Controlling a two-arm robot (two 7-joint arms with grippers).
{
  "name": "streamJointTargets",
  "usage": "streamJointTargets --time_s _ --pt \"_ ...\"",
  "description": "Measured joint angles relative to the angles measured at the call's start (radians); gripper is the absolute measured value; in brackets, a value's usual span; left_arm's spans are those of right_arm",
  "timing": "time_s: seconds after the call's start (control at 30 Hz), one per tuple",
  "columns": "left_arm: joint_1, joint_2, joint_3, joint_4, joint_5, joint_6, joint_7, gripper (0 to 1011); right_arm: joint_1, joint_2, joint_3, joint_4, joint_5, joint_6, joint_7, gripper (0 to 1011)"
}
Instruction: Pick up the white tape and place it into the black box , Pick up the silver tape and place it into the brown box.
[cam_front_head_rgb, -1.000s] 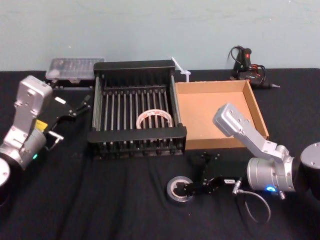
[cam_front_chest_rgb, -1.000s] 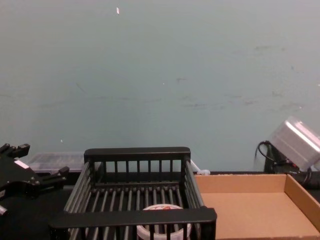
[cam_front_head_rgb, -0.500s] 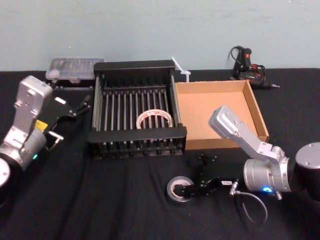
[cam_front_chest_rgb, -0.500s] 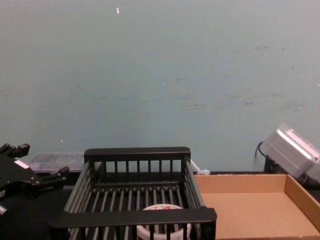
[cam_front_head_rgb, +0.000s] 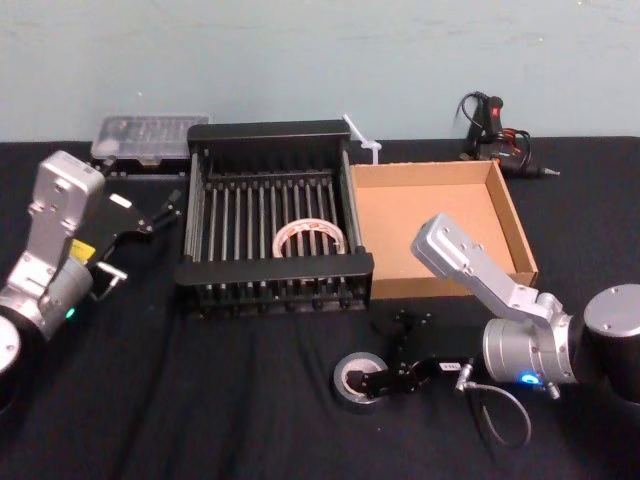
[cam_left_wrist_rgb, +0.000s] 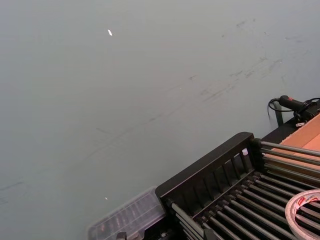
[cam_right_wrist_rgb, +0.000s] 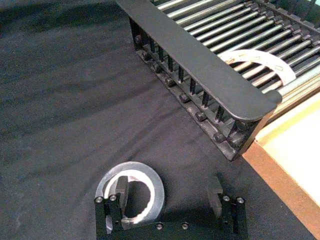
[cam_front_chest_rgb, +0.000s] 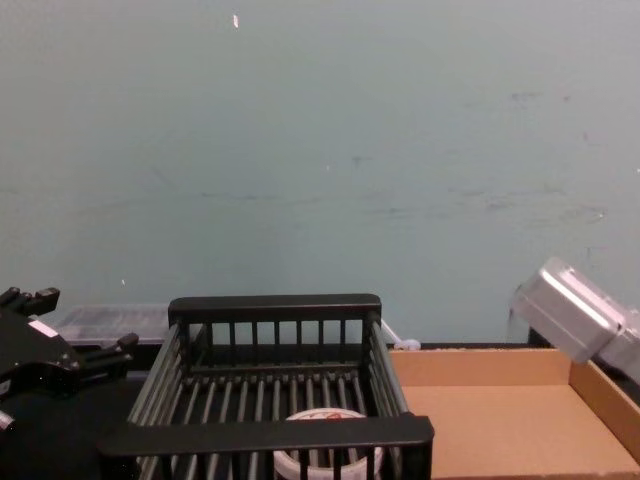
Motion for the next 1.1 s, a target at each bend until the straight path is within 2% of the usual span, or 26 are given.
streamJointTargets --time_s 0.87,1.1 --pt "0.000 0.000 0.000 0.000 0.000 0.000 0.000 1001 0.003 -0.003 -0.001 0.007 -0.009 0.005 0.004 1002" --pt "0.000 0.000 0.000 0.000 0.000 0.000 0.000 1001 0.003 -0.003 -0.001 0.006 -0.009 0.005 0.004 868"
